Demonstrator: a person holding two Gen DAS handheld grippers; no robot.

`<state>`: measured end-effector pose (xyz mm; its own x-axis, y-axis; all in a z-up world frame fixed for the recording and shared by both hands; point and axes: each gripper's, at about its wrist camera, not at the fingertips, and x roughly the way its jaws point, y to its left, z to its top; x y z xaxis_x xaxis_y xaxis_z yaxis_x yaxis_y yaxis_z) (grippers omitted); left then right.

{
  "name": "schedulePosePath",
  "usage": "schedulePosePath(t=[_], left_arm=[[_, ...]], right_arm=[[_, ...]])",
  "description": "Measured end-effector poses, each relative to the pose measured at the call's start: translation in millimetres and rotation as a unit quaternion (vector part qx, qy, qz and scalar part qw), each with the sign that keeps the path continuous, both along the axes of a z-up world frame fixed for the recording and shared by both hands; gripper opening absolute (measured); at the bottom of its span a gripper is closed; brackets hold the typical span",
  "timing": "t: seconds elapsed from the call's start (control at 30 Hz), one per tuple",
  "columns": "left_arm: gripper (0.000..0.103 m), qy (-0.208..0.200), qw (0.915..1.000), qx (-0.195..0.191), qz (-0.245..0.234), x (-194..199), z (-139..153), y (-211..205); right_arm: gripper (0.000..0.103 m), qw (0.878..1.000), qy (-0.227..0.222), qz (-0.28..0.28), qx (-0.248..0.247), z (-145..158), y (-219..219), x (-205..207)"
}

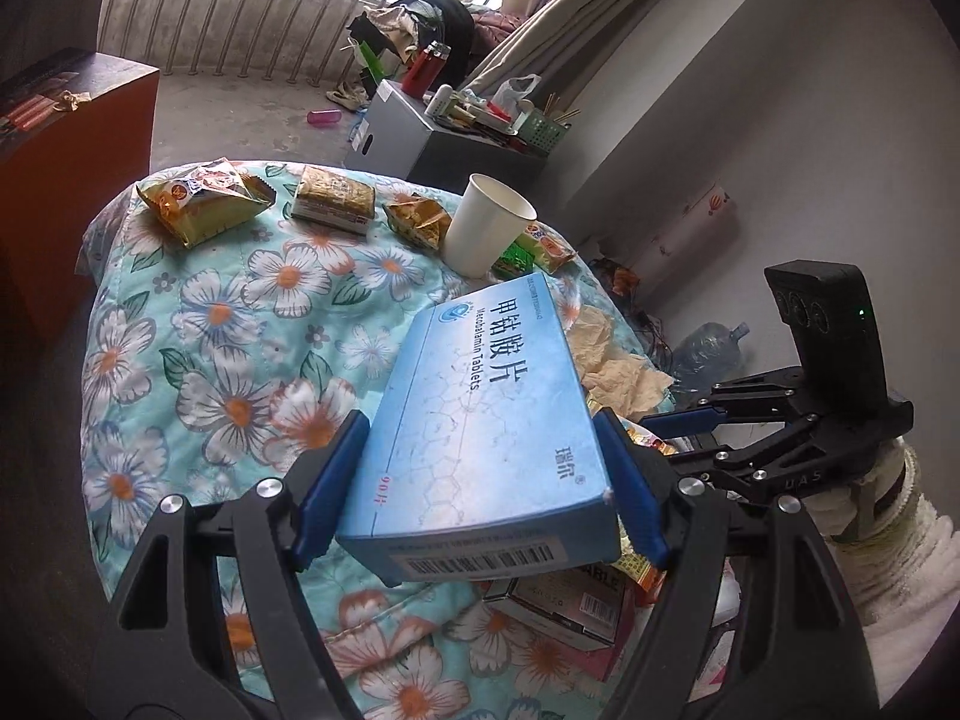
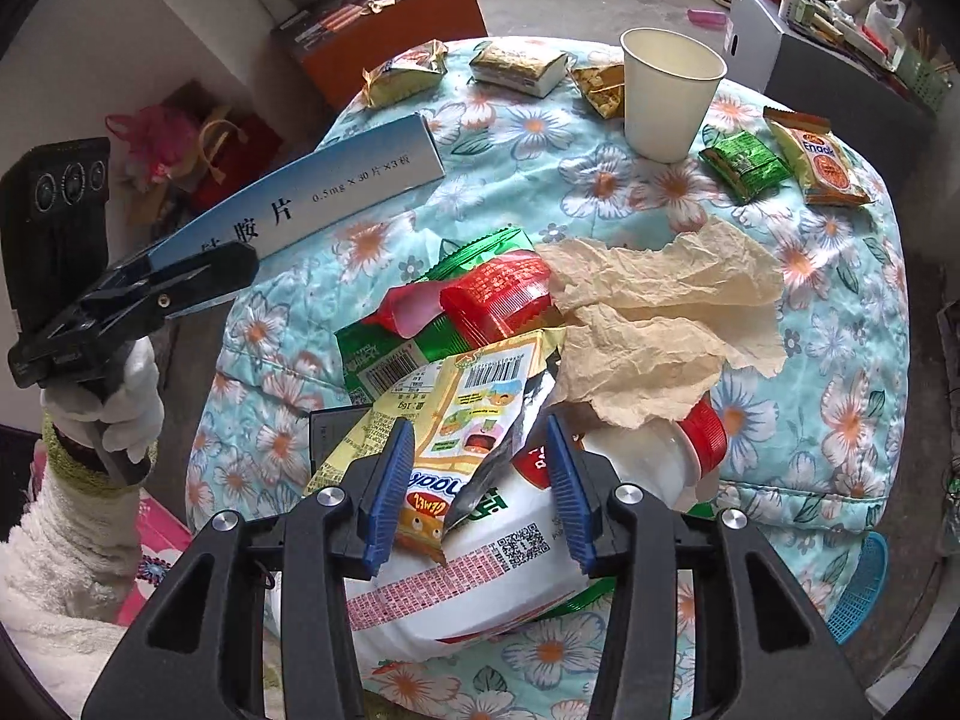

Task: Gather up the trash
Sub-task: 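Lift the medicine box with the left tool while the right tool grasps the yellow snack wrapper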

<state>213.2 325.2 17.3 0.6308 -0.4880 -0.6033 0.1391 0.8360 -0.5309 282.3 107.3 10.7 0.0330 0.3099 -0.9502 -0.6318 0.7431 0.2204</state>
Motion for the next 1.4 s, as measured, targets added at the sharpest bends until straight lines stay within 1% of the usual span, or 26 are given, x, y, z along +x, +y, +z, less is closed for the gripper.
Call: schedulePosePath(t=[0.07,0.13,0.17,0.2,0.23,0.37,0.47,0.57,0.6,0.67,0.7,0.73,0.8,0.9,0.97,1.0,1.13,1.17,1.23,1.27,1.3,1.33,1.4], left_arm=[[0.071,-0.002,1.0,-0.003,0.007,-8,1,2],[0.071,-0.003,0.9999,-0.005,0.014,-15,1,3],[0.071,-0.004,0.9998,-0.006,0.017,-18,1,5],[0.071,-0.005,0.9998,-0.009,0.02,-21,1,5],[0.071,-0.006,0.9997,-0.011,0.023,-23,2,6],[0.071,-0.012,0.9991,-0.022,0.036,-34,5,10],[0.071,-0.018,0.9985,-0.029,0.043,-43,10,12],[0.071,-0.022,0.9981,-0.03,0.048,-51,14,11],[0.071,-0.024,0.998,-0.029,0.05,-53,14,12],[0.071,-0.027,0.9977,-0.029,0.054,-58,16,12],[0.071,-0.028,0.9975,-0.031,0.057,-62,16,13],[0.071,-0.029,0.9973,-0.035,0.059,-64,16,13],[0.071,-0.028,0.9968,-0.042,0.062,-68,14,15],[0.071,-0.026,0.9963,-0.051,0.065,-74,12,15],[0.071,-0.026,0.9959,-0.055,0.066,-78,11,16],[0.071,-0.026,0.9958,-0.057,0.067,-80,11,17],[0.071,-0.024,0.9955,-0.061,0.069,-84,10,20],[0.071,-0.023,0.9954,-0.061,0.07,-84,10,21],[0.071,-0.021,0.9953,-0.062,0.071,-85,8,23],[0.071,-0.02,0.9952,-0.062,0.072,-86,8,23],[0.071,-0.019,0.9952,-0.063,0.073,-86,8,24],[0.071,-0.019,0.9951,-0.063,0.073,-86,8,24],[0.071,-0.018,0.995,-0.063,0.075,-87,9,24]], right_arm=[[0.039,1.0,-0.004,0.004,-0.006,-2,2,-1],[0.022,1.0,0.0,0.002,-0.004,-4,2,-1],[0.018,1.0,0.002,-0.001,0.002,-4,1,-1],[0.01,1.0,0.003,-0.004,0.009,-3,-1,-2],[0.008,1.0,0.002,-0.008,0.018,-1,-2,-2],[0.005,0.998,-0.001,-0.03,0.063,11,-12,-5],[0.004,0.993,0.003,-0.047,0.107,21,-22,-7],[0.004,0.991,0.01,-0.053,0.122,26,-27,-10],[0.005,0.991,0.025,-0.053,0.121,24,-26,-9],[0.007,0.991,0.053,-0.058,0.112,19,-23,-6],[0.012,0.992,0.057,-0.055,0.099,17,-20,-6],[0.028,0.993,0.061,-0.049,0.084,14,-15,-4],[0.052,0.995,0.075,-0.036,0.056,6,-2,-1],[0.052,0.996,0.088,-0.026,0.002,-10,15,6],[0.052,0.993,0.112,-0.018,-0.022,-21,25,9],[0.052,0.993,0.116,-0.016,-0.031,-25,29,9],[0.052,0.994,0.097,-0.003,-0.055,-29,42,5],[0.051,0.995,0.087,-0.003,-0.054,-28,43,3],[0.034,0.996,0.07,0.004,-0.051,-27,45,-2],[0.029,0.997,0.069,0.004,-0.045,-26,44,-3],[0.02,0.997,0.069,0.005,-0.041,-26,44,-4],[0.014,0.997,0.065,0.005,-0.036,-26,42,-4],[0.009,0.998,0.061,0.003,-0.021,-24,40,-5]])
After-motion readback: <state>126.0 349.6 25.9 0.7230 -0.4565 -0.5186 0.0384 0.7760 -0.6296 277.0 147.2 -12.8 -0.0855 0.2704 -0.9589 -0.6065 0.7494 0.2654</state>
